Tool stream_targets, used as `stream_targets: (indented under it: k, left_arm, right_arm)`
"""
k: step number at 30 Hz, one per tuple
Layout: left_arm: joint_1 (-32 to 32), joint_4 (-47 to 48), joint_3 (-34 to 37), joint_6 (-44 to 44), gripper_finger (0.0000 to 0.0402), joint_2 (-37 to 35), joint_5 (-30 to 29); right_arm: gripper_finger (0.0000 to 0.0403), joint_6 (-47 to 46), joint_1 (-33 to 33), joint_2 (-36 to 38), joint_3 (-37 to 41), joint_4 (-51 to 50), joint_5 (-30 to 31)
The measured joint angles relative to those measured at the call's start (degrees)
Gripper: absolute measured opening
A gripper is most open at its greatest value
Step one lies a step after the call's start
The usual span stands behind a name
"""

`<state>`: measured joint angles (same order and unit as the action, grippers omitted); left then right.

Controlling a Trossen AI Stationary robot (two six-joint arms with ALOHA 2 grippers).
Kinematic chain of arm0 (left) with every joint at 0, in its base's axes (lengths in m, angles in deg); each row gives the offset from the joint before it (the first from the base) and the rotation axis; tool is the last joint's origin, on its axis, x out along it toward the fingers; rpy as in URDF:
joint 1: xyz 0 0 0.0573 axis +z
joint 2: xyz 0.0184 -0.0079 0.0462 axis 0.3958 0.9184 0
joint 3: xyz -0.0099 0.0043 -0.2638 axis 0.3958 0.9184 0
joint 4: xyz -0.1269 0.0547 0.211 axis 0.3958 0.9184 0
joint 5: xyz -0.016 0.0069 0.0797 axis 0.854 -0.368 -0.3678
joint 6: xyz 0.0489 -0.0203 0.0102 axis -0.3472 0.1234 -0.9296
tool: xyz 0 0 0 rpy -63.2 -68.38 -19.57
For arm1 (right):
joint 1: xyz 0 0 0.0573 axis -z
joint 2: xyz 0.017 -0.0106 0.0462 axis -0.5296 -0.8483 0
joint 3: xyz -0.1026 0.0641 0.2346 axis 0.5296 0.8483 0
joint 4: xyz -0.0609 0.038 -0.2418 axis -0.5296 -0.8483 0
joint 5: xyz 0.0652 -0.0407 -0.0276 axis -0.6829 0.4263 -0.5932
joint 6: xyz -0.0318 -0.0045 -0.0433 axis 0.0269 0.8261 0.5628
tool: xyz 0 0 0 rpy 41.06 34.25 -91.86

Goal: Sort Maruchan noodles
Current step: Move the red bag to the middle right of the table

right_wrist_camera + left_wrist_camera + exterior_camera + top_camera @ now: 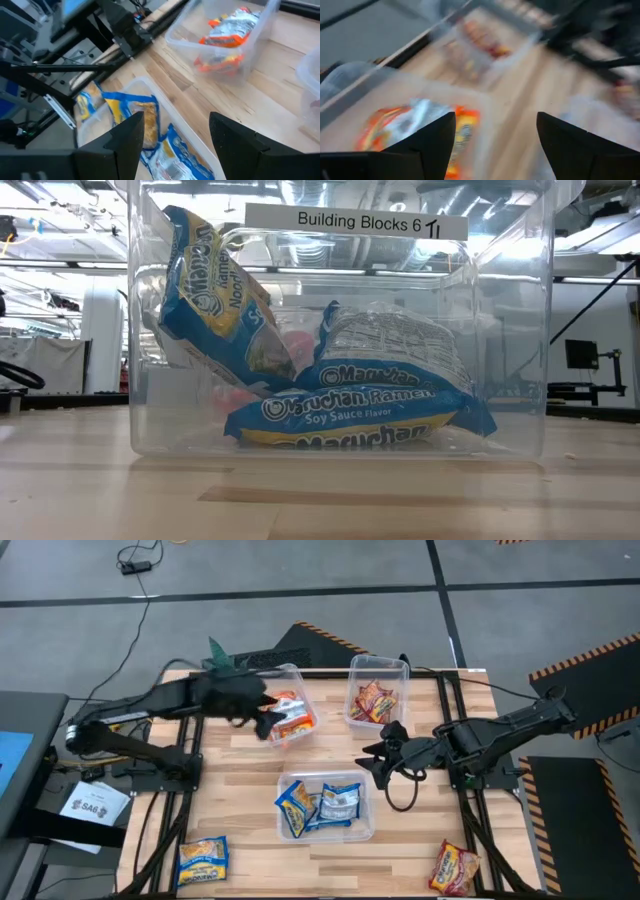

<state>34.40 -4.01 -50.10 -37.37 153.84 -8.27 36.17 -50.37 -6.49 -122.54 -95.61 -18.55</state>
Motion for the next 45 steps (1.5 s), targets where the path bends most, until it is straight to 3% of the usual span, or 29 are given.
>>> stream_targets:
  k: [4,10,14,16,20,22,28,33,37,41,45]
  left_arm:
    - [-8.57,-10.47,3.47,0.36,0.0262,-7.85,-3.67]
    - [-23.09,-32.86,18.23,-1.64,0.0263,-18.98,-13.40]
    - [-27.65,-42.15,26.59,-1.68,0.0263,-22.53,-19.07]
    - [-28.24,-43.86,28.65,-1.16,0.0263,-23.35,-19.67]
    - [-28.35,-43.34,29.44,2.28,0.0263,-23.45,-19.68]
    - [-28.35,-43.40,29.44,2.40,0.0263,-23.19,-19.59]
    - [-28.35,-43.45,29.44,2.43,0.0263,-23.00,-19.55]
    - [-28.35,-43.43,29.44,2.47,0.0263,-23.00,-19.52]
    - [-28.32,-43.42,29.44,2.58,0.0263,-23.00,-19.50]
    - [-28.32,-43.48,29.44,2.60,0.0263,-23.00,-19.35]
    - [-28.32,-43.62,29.44,3.85,0.0263,-23.00,-19.15]
  right_arm:
    - [0.0244,1.42,0.00,-0.06,0.00,1.89,-0.02]
    - [0.0244,2.38,0.00,-0.04,0.00,2.83,-0.02]
    - [0.0244,2.97,0.00,-0.04,0.00,3.45,-0.15]
    - [0.0244,1.10,0.09,0.47,-0.18,2.54,-3.64]
    - [0.0244,-11.45,-0.82,0.85,-2.30,-5.42,-20.60]
    - [0.0244,-18.29,-4.08,0.55,-2.29,-11.26,-26.24]
    - [0.0244,-39.75,-20.42,-6.46,-2.19,-25.79,-30.18]
    - [0.0244,-59.10,-31.93,-15.86,-2.19,-30.94,-40.84]
    - [0.0244,-71.18,-36.75,-21.79,0.19,-26.40,-46.37]
    - [0.0244,-79.02,-38.93,-24.72,3.39,-21.01,-46.75]
    - [0.0244,-81.22,-38.79,-25.77,4.10,-22.09,-46.46]
